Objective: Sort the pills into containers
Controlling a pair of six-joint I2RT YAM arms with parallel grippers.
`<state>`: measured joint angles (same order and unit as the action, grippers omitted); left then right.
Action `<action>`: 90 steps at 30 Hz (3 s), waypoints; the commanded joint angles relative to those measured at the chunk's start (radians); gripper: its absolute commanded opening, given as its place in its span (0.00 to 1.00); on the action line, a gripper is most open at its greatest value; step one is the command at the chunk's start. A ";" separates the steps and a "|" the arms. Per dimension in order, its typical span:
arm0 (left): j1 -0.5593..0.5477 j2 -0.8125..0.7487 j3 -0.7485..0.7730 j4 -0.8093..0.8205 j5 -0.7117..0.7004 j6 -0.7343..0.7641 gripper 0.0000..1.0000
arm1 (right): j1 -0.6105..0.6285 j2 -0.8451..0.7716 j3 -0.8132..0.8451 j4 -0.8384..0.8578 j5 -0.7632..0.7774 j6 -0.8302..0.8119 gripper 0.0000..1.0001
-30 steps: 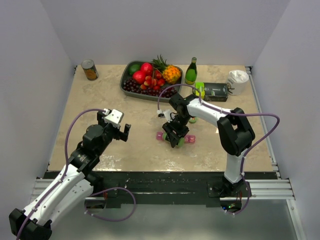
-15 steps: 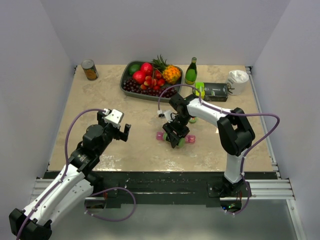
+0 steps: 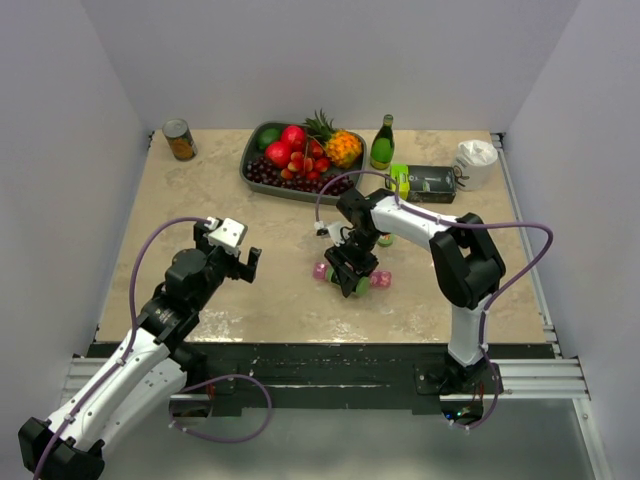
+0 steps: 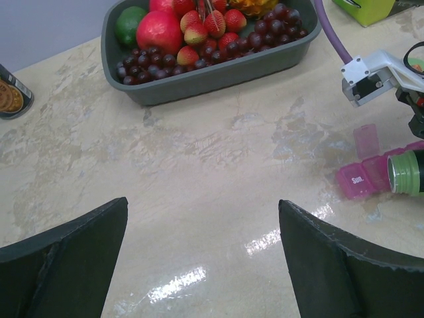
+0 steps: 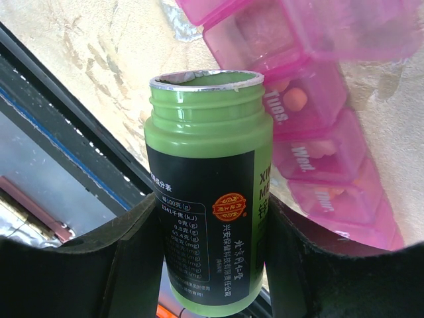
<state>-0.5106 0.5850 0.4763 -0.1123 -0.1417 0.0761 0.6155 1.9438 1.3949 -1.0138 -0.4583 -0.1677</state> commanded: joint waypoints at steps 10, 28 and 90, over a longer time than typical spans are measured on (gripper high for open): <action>0.009 0.001 0.002 0.048 0.010 0.021 0.99 | 0.004 -0.002 0.055 -0.028 0.003 0.023 0.00; 0.017 0.004 0.004 0.048 0.016 0.019 0.99 | 0.003 -0.019 0.058 -0.023 0.010 0.030 0.00; 0.027 0.003 0.005 0.045 0.024 0.016 0.99 | -0.022 -0.072 0.064 0.001 -0.005 0.070 0.00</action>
<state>-0.4927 0.5934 0.4763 -0.1120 -0.1287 0.0757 0.5953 1.9434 1.4212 -1.0107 -0.4370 -0.0738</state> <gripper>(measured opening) 0.994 0.554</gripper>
